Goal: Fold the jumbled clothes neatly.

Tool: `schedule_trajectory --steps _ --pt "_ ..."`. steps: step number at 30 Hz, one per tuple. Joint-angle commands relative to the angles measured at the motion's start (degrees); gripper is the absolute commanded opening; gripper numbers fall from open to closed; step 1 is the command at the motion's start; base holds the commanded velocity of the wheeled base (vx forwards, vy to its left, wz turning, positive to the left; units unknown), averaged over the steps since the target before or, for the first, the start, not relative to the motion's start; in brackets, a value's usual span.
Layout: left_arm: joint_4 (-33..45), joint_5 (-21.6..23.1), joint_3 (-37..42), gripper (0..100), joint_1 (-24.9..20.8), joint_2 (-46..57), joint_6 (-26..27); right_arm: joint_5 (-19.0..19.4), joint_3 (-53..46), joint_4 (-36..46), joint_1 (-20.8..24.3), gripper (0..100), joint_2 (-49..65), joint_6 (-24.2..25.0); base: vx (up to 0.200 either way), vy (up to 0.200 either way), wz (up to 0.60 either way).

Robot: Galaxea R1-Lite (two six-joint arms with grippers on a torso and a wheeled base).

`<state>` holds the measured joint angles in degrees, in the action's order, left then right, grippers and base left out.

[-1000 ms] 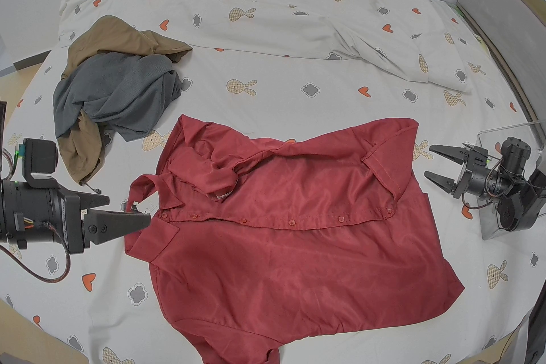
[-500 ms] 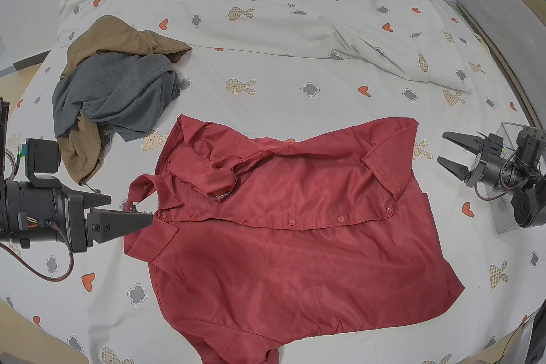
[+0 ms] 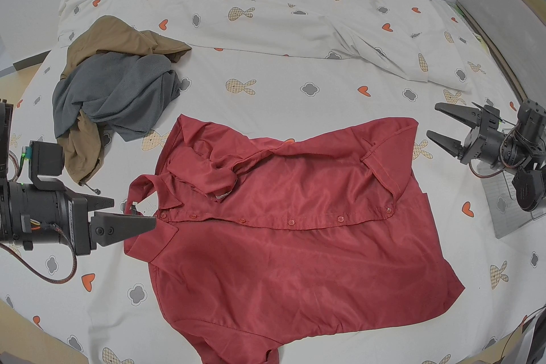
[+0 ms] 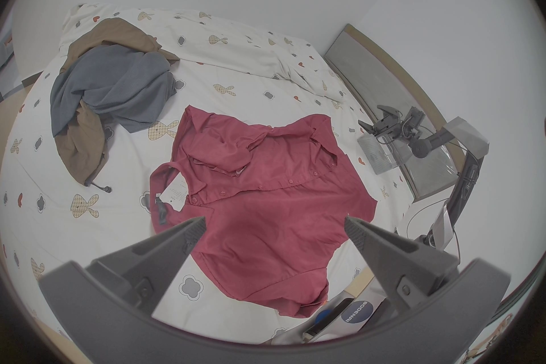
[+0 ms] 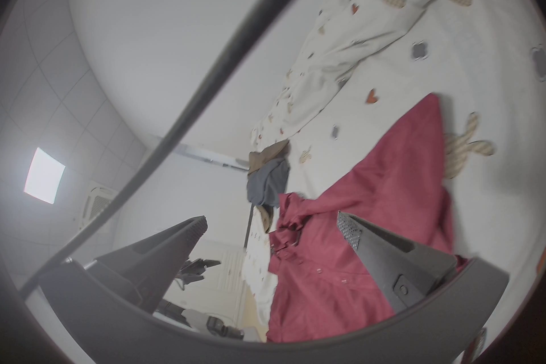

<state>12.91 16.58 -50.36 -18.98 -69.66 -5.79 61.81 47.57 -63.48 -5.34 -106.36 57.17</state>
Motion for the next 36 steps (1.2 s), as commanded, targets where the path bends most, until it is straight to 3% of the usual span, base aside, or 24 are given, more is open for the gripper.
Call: schedule_trajectory --steps 1,4,5,6,7,11,14,18,19,20,21,22,23,24,25,26,27,30,32,36 --pt "0.01 -0.06 0.0 100 -0.18 -0.04 -0.01 0.07 2.09 2.92 4.72 100 4.94 0.48 0.0 0.0 0.0" --pt "0.01 -0.06 0.0 100 -0.18 0.22 -0.01 0.33 2.09 9.78 8.33 100 10.91 0.75 0.0 0.0 0.0" --pt "0.01 -0.06 -0.09 100 -0.18 0.31 -0.01 0.24 4.11 20.59 12.99 100 17.51 1.27 0.0 0.0 0.0" --pt "0.01 -0.06 -0.09 100 -0.18 0.31 -0.01 0.16 5.17 23.22 13.95 100 18.74 1.36 0.0 0.0 0.0" --pt "0.01 -0.06 -0.09 100 -0.18 0.31 -0.01 0.16 8.95 30.87 16.77 100 21.55 1.62 0.0 0.0 0.0" --pt "0.01 -0.06 -0.09 100 -0.18 0.4 -0.01 -0.02 18.35 48.53 19.75 100 24.54 1.45 0.0 0.0 0.0" --pt "0.01 -0.06 0.0 100 -0.18 0.4 -0.01 -0.19 20.9 53.19 19.84 100 24.1 1.27 0.0 0.0 0.0" --pt "0.01 -0.06 0.0 100 -0.18 0.31 -0.01 -4.77 23.54 54.34 19.93 100 19.44 1.36 0.0 0.0 0.0" --pt "0.01 -0.06 0.0 100 -0.18 0.22 -0.01 -10.65 25.47 55.48 20.72 100 16.98 1.1 0.0 0.0 0.0" --pt "0.01 -0.06 0.0 100 -0.18 0.22 -0.01 -10.65 25.47 55.48 20.72 100 16.98 1.1 0.0 0.0 0.0" --pt "0.01 -0.06 0.0 100 -0.18 0.22 -0.01 -20.32 27.93 56.71 22.39 100 14.17 -1.63 0.0 0.0 0.0" --pt "0.01 -0.06 0.0 100 -0.18 0.22 -0.01 -21.11 28.11 56.8 22.57 100 13.99 -2.07 0.0 0.0 0.0" --pt "0.01 -0.06 0.0 100 -0.18 0.22 -0.01 -30.08 30.3 59.78 23.88 100 12.5 -10.33 0.0 0.0 0.0" --pt "0.01 -0.06 0.0 100 -0.18 0.22 -0.01 -30.08 30.3 59.78 23.88 100 12.5 -10.33 0.0 0.0 0.0" --pt "0.01 -0.14 -0.09 100 -0.18 0.22 -0.01 -35.35 30.92 63.65 25.29 100 12.23 -17.45 0.0 0.0 0.0" --pt "0.01 -0.14 -0.09 100 -0.18 0.22 -0.01 -45.28 32.06 70.86 28.72 100 12.06 -26.85 0.0 0.0 0.0" --pt "0.01 -0.14 -0.09 100 -0.18 0.14 -0.01 -51.79 32.76 73.67 30.65 100 11.79 -30.19 0.0 0.0 0.0" --pt "0.01 -0.14 -0.09 100 -0.18 -0.22 -0.01 -74.64 33.38 76.84 35.4 100 8.19 -33.62 0.0 0.0 0.0" --pt "0.01 -0.14 -0.09 100 -0.18 -0.13 -0.01 -80.61 34.17 76.84 35.49 100 4.59 -33.71 0.0 0.0 0.0" --pt "0.01 -0.14 0.0 100 -0.18 0.14 -0.01 -80.53 34.52 76.84 35.49 100 0.81 -33.18 0.0 0.0 0.0"
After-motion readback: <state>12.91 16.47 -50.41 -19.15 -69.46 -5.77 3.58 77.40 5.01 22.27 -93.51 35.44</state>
